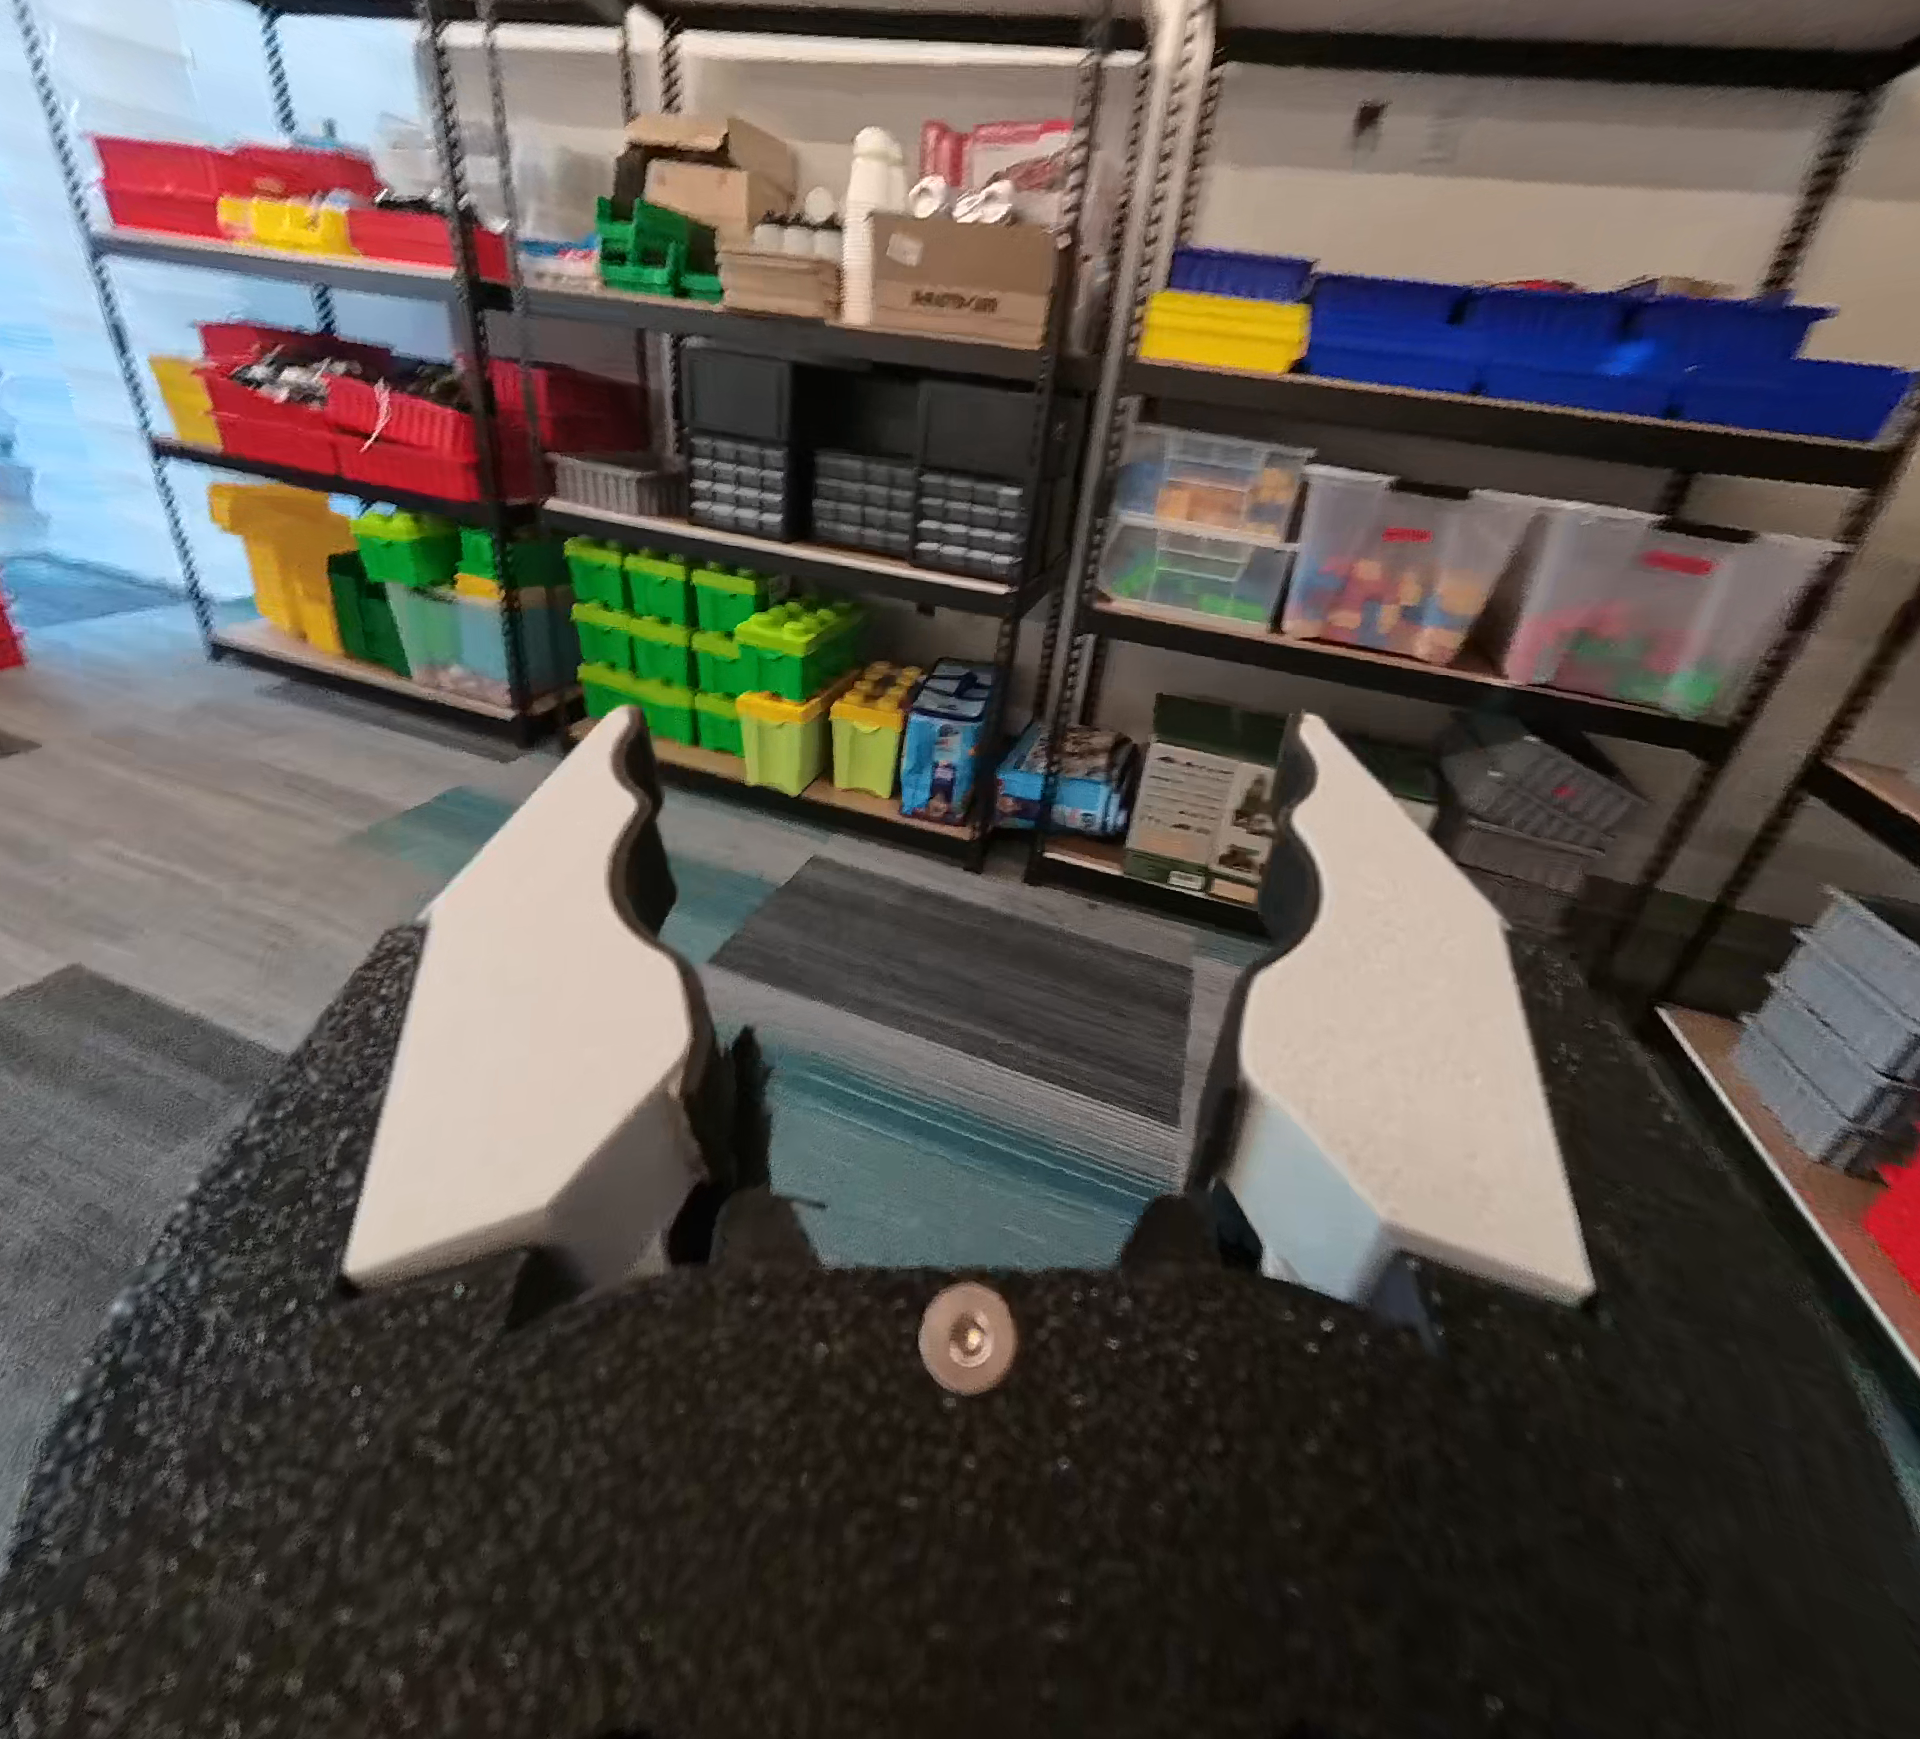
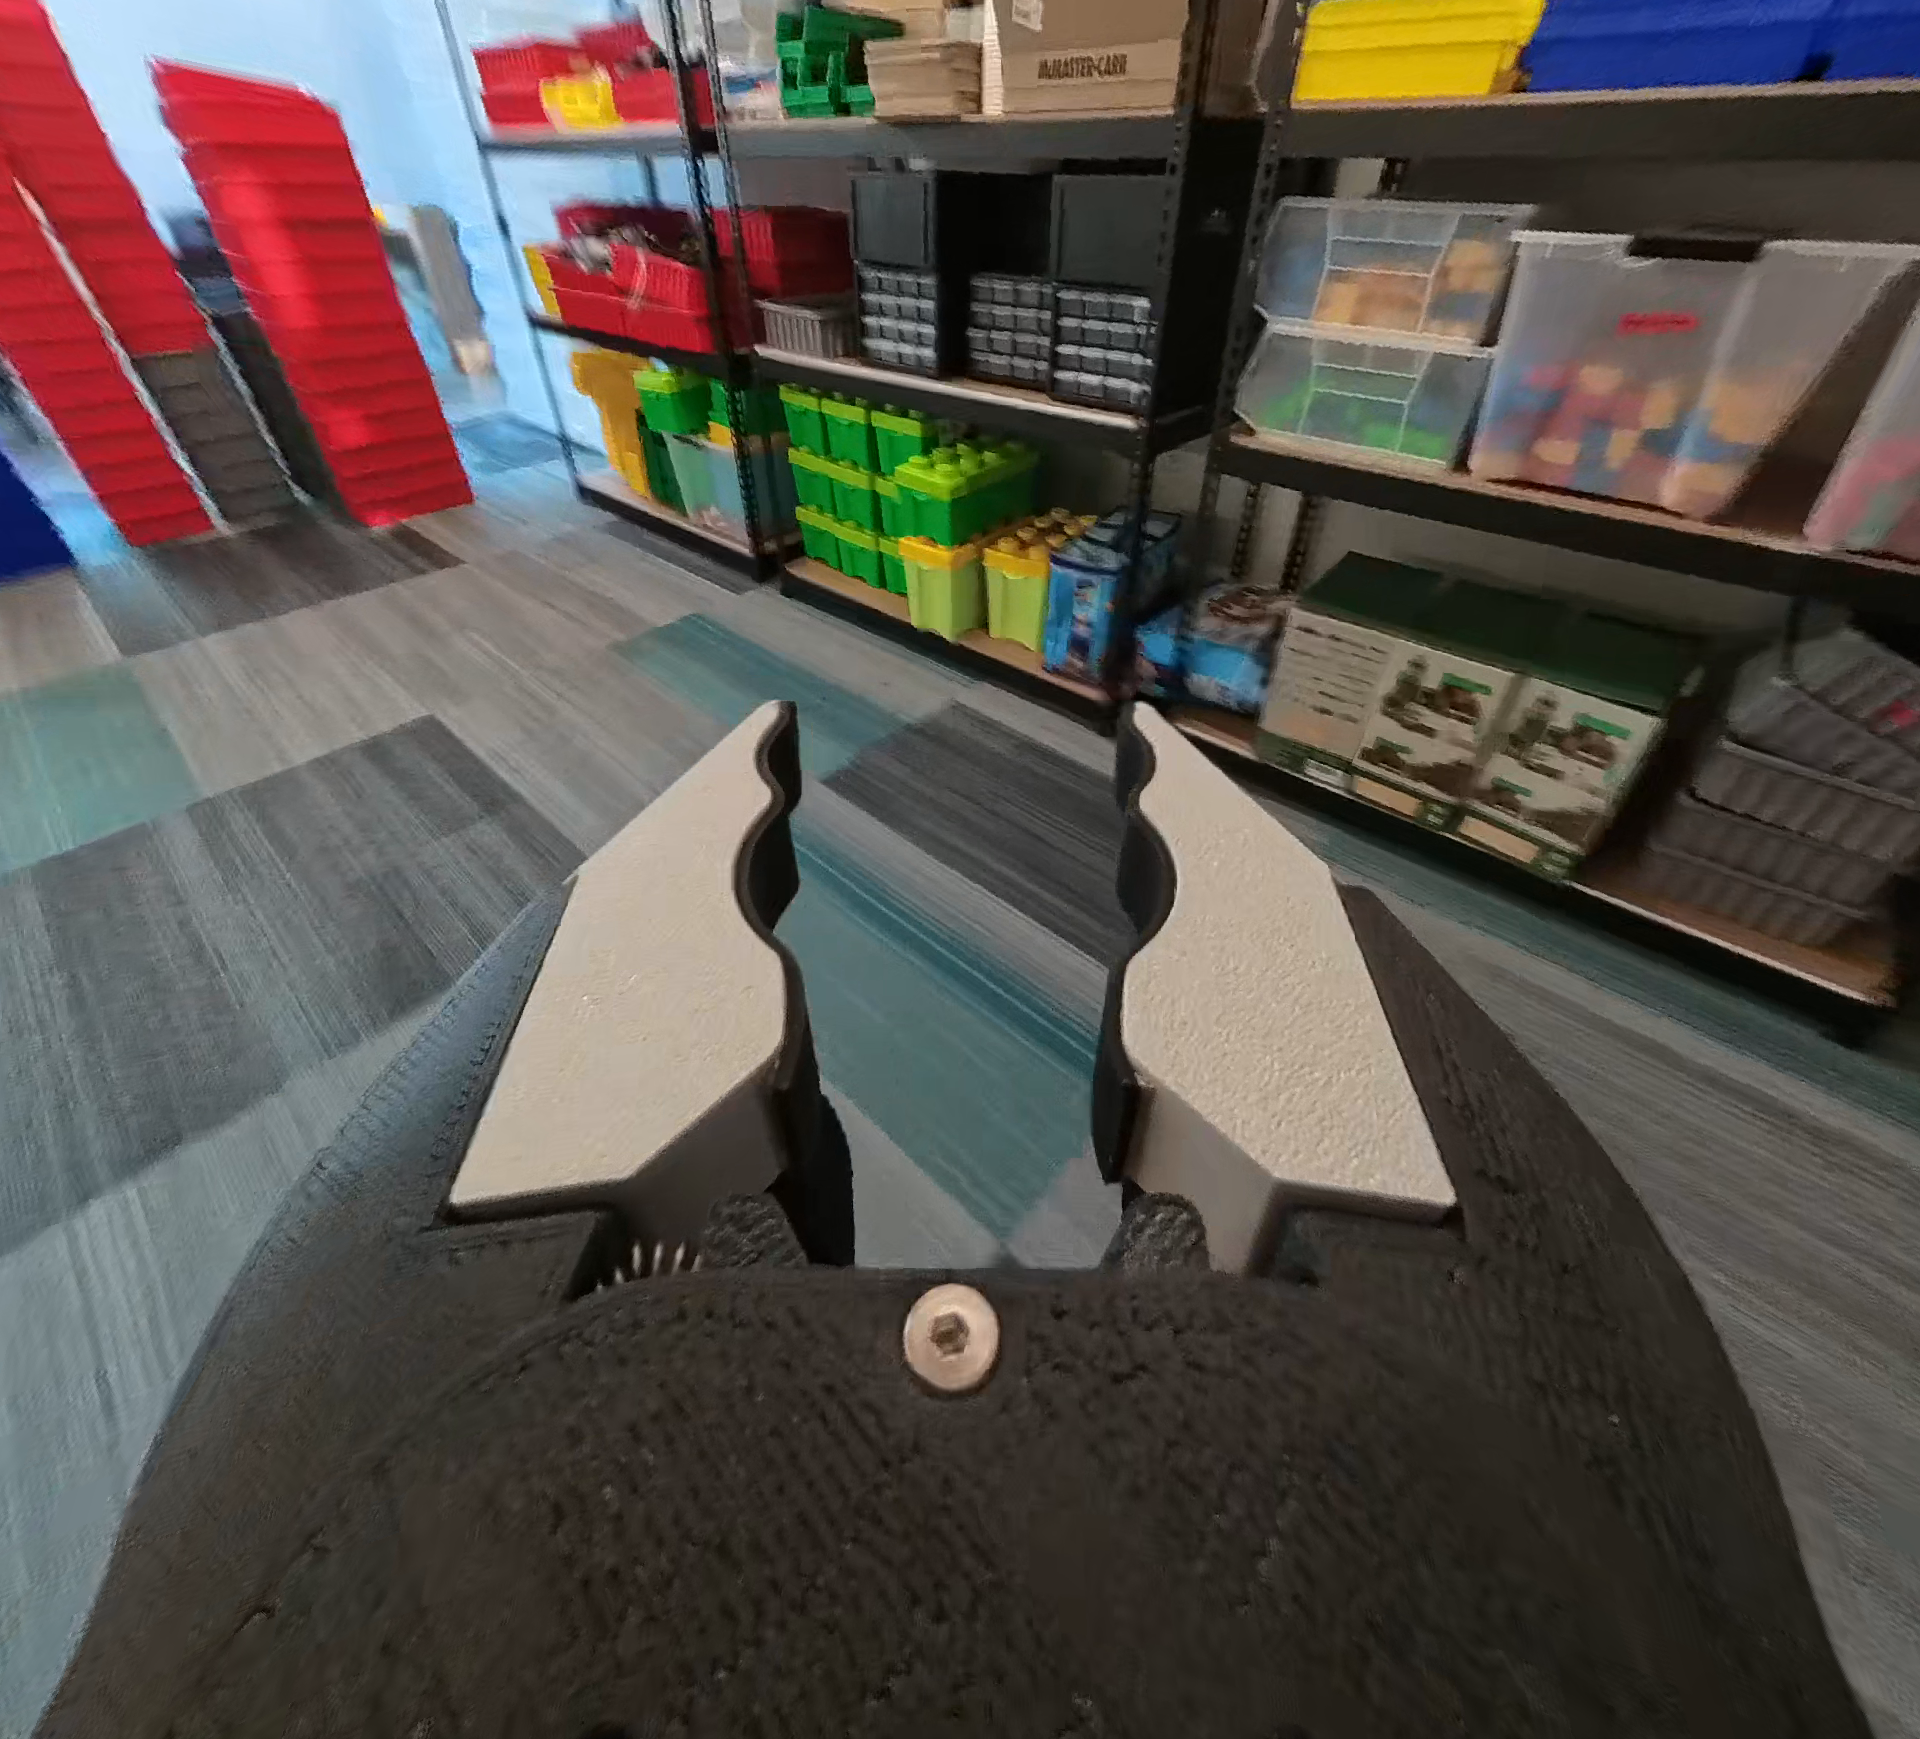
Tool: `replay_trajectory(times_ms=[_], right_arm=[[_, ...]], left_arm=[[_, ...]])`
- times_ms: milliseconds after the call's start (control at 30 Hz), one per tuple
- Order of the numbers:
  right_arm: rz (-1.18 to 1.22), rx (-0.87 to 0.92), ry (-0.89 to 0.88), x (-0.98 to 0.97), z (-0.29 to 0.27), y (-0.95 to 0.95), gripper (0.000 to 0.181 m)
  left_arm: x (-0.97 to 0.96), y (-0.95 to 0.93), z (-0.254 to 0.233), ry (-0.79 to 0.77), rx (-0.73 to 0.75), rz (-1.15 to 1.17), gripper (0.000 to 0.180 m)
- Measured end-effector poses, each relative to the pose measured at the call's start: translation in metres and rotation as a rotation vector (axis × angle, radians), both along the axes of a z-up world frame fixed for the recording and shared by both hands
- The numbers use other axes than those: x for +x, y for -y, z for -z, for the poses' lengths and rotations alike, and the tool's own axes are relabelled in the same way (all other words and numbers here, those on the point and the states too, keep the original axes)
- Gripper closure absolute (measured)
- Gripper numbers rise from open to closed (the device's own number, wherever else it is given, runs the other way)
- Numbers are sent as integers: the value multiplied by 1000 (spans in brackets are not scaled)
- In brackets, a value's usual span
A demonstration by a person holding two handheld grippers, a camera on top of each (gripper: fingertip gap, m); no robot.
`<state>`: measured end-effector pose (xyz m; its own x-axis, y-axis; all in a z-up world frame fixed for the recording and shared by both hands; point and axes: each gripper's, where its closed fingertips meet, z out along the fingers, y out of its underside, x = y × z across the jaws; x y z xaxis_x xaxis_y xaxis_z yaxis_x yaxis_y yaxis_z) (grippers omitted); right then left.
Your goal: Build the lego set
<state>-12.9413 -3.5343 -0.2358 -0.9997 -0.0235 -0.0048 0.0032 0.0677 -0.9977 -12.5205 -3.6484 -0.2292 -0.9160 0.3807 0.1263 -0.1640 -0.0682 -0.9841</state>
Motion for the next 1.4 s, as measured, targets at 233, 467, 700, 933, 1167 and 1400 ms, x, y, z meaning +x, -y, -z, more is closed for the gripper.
replay_trajectory(times_ms=[233,467,700,933,1167,1400], right_arm=[[-381,-76,86,68,-62,316,122],[-712,-70,139,278,-45,547,121],[-766,-62,14,489,-2,716,121],[-841,-86,-86,643,-9,870,122],[-860,-4,-144,795,50,1036,122],[-1069,-33,-68,1065,4,1191,122]], left_arm=[[98,154,2,-83,114,-327,61],[246,218,23,-69,113,-684,63],[434,285,44,-117,84,-951,76],[580,423,39,-102,110,-1018,88],[723,572,61,-52,127,-1071,93],[905,685,32,-28,152,-1153,99]])
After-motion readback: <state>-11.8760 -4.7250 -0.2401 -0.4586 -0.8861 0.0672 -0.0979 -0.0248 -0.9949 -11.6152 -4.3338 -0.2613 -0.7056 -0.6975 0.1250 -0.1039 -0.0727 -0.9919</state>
